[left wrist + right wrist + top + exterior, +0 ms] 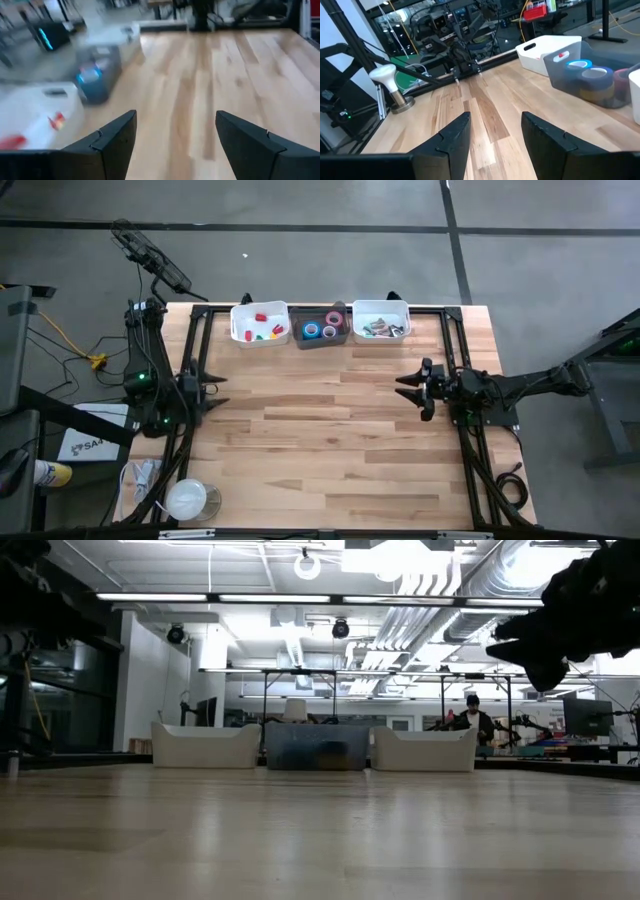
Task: Pick and place Stapler, Stapler remover, tape
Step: Return to Home Position
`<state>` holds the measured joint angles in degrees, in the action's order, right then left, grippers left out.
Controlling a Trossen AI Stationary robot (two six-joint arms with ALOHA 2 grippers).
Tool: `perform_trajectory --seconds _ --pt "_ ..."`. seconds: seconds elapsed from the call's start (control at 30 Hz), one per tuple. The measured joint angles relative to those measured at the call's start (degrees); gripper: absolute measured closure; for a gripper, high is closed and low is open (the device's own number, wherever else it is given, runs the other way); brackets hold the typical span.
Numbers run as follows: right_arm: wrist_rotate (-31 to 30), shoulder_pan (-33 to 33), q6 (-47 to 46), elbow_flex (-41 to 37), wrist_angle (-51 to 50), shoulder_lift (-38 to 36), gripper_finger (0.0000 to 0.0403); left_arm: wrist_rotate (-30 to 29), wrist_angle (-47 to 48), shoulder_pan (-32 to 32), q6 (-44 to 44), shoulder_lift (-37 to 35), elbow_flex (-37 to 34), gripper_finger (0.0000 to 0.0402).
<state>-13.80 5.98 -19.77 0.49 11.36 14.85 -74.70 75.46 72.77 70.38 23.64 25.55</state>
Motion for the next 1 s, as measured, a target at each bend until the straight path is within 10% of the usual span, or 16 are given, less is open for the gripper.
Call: perform_trajectory --seconds 0.3,0.67,1.0 --pt "0.02 0.00 -0.34 0.00 -0.94 0.02 0.0236 11.26 -19.59 0.00 -21.17 -0.18 0.01 0.0136" --pt "-1.02 0.00 -0.34 -0.02 -0.84 0.00 0.0236 24.17 -55.47 0.00 -74.25 -0.30 0.01 0.0136" --pt "-1.22 0.00 -0.84 -0.02 -0.82 0.00 0.0236 22.53 -63.48 -0.04 -85.38 -9.39 -7.29 0.0136"
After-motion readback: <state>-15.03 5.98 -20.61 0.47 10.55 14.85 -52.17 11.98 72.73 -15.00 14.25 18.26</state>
